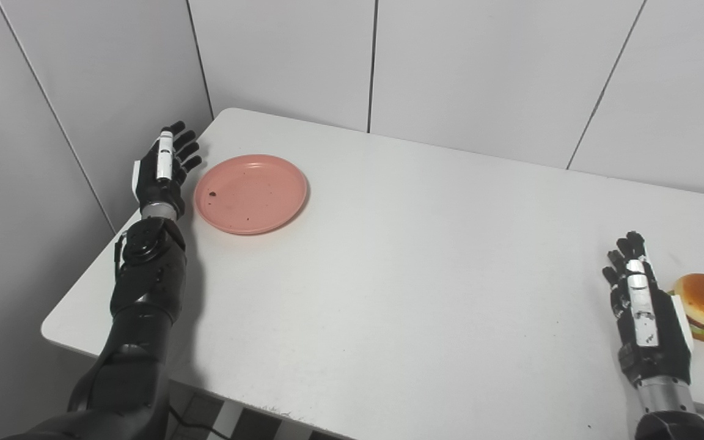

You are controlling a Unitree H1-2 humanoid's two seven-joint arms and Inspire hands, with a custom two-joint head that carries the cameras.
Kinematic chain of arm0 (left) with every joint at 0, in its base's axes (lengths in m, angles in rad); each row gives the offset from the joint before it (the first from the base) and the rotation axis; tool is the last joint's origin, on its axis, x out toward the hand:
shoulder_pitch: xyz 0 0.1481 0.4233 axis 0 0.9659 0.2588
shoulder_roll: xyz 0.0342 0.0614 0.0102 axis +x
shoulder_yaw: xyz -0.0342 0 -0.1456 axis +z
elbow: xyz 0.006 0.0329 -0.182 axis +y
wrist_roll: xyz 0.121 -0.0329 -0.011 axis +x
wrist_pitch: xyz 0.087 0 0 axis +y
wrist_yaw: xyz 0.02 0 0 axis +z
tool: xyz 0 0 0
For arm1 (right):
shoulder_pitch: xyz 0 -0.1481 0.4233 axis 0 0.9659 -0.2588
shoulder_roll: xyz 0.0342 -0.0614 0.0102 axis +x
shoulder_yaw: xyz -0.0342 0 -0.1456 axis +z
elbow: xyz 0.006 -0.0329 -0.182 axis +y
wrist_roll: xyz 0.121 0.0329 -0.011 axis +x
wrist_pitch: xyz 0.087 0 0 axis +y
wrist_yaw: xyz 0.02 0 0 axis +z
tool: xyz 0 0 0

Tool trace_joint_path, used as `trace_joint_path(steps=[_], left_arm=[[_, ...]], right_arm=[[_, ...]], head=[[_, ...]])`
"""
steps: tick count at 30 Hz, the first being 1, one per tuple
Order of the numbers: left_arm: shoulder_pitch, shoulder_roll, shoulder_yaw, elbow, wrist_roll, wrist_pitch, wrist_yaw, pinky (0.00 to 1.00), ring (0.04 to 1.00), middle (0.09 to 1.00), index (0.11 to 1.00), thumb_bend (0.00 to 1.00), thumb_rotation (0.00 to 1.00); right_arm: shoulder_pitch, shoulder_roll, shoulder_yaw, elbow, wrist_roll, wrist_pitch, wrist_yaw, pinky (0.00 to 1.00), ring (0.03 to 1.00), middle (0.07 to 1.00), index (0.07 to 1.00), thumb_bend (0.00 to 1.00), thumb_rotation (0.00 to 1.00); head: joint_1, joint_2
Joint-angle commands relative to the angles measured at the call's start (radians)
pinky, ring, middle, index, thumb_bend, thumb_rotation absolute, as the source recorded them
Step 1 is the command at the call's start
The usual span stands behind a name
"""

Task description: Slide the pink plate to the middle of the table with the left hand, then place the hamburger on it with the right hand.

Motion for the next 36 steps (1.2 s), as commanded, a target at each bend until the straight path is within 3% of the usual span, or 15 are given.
trace_joint_path(steps=[1, 6, 12, 30, 33, 36], left_arm=[[-0.020, 0.013, -0.010, -0.030, 0.017, -0.010, -0.002, 0.81, 0.816, 0.790, 0.767, 0.27, 0.88], [-0.006, -0.001, -0.033, -0.050, 0.026, -0.006, -0.011, 0.83, 0.840, 0.814, 0.776, 0.26, 0.95], [-0.002, -0.011, -0.046, -0.022, 0.032, -0.022, -0.013, 0.82, 0.827, 0.795, 0.753, 0.25, 0.91], [0.004, -0.037, -0.069, -0.020, 0.037, -0.017, -0.023, 0.81, 0.823, 0.800, 0.765, 0.24, 0.94], [0.004, -0.059, -0.093, -0.040, 0.043, -0.004, -0.030, 0.81, 0.819, 0.795, 0.763, 0.25, 0.88], [-0.001, -0.091, -0.094, -0.057, -0.004, 0.031, -0.067, 0.82, 0.832, 0.808, 0.776, 0.25, 0.90]], right_arm=[[0.012, 0.004, 0.001, 0.000, 0.004, -0.027, 0.005, 1.00, 1.000, 1.000, 1.000, 0.50, 0.87], [0.014, 0.002, 0.001, -0.006, 0.002, -0.021, 0.004, 1.00, 1.000, 1.000, 1.000, 0.49, 0.88], [0.013, -0.002, 0.002, -0.001, -0.002, -0.025, 0.005, 1.00, 1.000, 1.000, 1.000, 0.50, 0.89], [0.015, -0.004, 0.000, -0.006, 0.002, -0.020, 0.006, 1.00, 1.000, 1.000, 1.000, 0.49, 0.89], [0.018, -0.002, 0.001, -0.019, 0.000, -0.008, 0.002, 1.00, 1.000, 1.000, 1.000, 0.50, 0.88], [0.017, -0.001, 0.002, -0.020, 0.008, -0.008, 0.007, 1.00, 1.000, 1.000, 1.000, 0.51, 0.87]], head=[[0.001, 0.003], [0.003, 0.003], [0.003, 0.007], [-0.002, 0.015], [-0.012, 0.018], [-0.016, 0.019]])
